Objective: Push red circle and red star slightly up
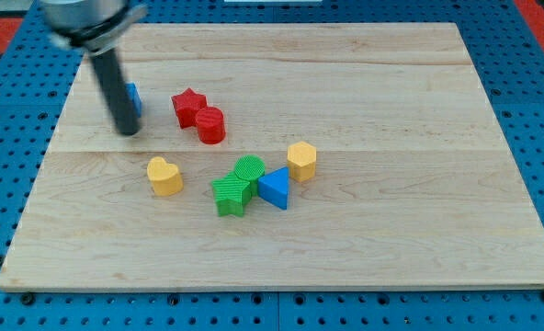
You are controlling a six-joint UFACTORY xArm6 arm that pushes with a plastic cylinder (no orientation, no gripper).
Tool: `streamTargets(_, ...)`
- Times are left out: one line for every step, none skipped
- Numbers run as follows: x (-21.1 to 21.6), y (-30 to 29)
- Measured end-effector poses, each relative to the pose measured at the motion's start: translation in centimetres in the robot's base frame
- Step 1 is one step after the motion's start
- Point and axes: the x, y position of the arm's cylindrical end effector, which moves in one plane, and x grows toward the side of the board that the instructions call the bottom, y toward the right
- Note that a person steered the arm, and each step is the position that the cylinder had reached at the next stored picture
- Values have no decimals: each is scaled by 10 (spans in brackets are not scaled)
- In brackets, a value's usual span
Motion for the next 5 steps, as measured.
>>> streamTargets(39, 90)
streamTargets(15, 140)
streamTargets(-14, 133)
streamTargets(-51, 106)
streamTargets(-34, 86)
